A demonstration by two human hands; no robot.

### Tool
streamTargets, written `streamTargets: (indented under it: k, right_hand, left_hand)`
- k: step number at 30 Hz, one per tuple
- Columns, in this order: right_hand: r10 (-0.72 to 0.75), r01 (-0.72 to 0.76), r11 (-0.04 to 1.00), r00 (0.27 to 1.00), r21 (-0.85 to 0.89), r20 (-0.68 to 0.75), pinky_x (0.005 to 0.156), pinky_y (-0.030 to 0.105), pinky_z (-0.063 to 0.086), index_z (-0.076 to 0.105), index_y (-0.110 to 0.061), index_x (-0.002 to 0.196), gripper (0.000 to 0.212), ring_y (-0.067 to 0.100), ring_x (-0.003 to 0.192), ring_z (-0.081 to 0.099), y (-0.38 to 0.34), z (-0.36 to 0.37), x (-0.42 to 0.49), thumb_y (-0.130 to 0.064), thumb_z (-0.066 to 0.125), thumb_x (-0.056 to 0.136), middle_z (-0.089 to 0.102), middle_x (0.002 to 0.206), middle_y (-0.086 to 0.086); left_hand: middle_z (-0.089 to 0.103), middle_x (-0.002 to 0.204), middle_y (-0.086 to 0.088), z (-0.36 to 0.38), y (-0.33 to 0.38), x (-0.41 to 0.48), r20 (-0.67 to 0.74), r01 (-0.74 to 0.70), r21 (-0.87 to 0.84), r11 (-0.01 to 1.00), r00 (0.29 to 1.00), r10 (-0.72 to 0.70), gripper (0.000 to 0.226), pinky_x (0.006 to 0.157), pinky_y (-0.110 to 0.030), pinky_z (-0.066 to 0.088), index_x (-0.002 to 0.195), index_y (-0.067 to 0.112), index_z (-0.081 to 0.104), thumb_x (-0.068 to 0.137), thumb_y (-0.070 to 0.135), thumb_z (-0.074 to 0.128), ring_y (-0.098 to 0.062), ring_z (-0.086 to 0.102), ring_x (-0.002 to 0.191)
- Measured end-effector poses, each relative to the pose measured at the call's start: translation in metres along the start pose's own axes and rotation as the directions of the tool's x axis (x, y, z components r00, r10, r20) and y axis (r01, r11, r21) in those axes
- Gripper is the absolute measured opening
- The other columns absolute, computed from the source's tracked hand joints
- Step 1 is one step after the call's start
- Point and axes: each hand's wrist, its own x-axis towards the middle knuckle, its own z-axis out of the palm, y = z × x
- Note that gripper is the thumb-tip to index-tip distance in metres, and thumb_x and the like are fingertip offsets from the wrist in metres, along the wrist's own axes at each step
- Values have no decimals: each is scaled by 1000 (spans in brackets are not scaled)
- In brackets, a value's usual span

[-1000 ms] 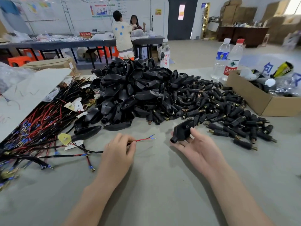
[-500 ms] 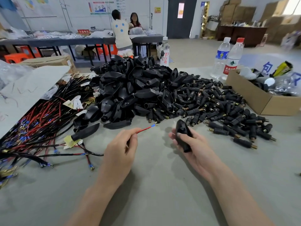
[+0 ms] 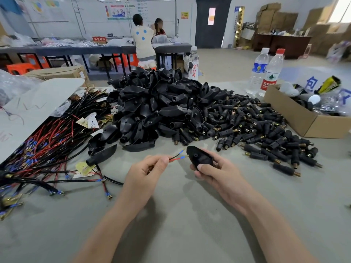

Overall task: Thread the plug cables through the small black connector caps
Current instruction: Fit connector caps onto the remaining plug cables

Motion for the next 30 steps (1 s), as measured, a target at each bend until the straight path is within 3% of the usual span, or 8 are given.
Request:
streamTargets:
  k: [3,5,8,13,19,22,25,30]
  right_hand:
    - [-38,39,980,999,-195,7,92,33,57,59,-24,129,45,29,98,74,4,-1,-2,0,67,92,69,117,11]
    - [-51,53,977,999,-206,13,85,29,59,60,-24,126,39,32,92,75,5,1,-3,-5,68,92,69,112,15]
    - [-96,104,962,994,-252,42,74,23,58,64,-26,122,33,28,84,76,4,3,-4,-10,68,93,73,103,11]
    - [-128,162,906,985,-392,113,76,22,55,61,-32,127,51,17,74,71,5,3,-6,-5,74,87,74,101,-1]
    - [-151,207,867,976,-452,159,88,24,54,61,-46,121,56,12,103,70,12,7,-5,-7,77,84,69,115,-9]
    - [-167,223,864,973,-451,160,92,29,54,59,-47,122,56,15,106,69,13,5,-4,-14,78,81,69,116,-8]
    - [-190,246,855,968,-456,167,88,24,52,59,-45,123,57,14,108,68,15,7,-2,-12,77,80,68,118,-8]
    - [-210,272,828,961,-490,179,91,29,53,58,-46,123,57,14,107,68,20,8,0,-9,73,82,66,118,-13]
  left_hand:
    - [71,85,7,0,-3,-1,-13,-16,70,997,1000,17,15,67,-8,42,91,40,75,94,37,61,-3,62,74]
    - [65,80,7,0,-4,-2,-29,-54,189,980,998,61,13,60,-11,39,91,44,70,93,45,57,-3,55,65]
    - [57,74,9,2,-7,-3,-8,-135,309,942,989,144,15,58,-19,36,87,33,65,94,43,56,-9,49,62]
    - [52,72,11,3,-12,-5,13,-226,520,824,967,256,16,55,-29,41,85,30,60,97,37,53,-9,49,60]
    - [50,63,12,5,-13,-5,62,-286,483,828,954,293,10,51,-36,44,95,34,60,98,39,52,-11,48,54]
    - [51,62,14,6,-13,-4,78,-290,468,835,955,288,17,50,-28,40,101,35,61,98,45,48,-9,48,53]
    - [48,59,17,6,-11,-6,120,-316,466,827,948,294,19,49,-21,33,100,32,65,99,40,49,-6,45,50]
    - [46,57,15,4,-10,-8,187,-313,495,810,949,252,21,50,-23,28,101,31,65,100,40,45,-7,42,49]
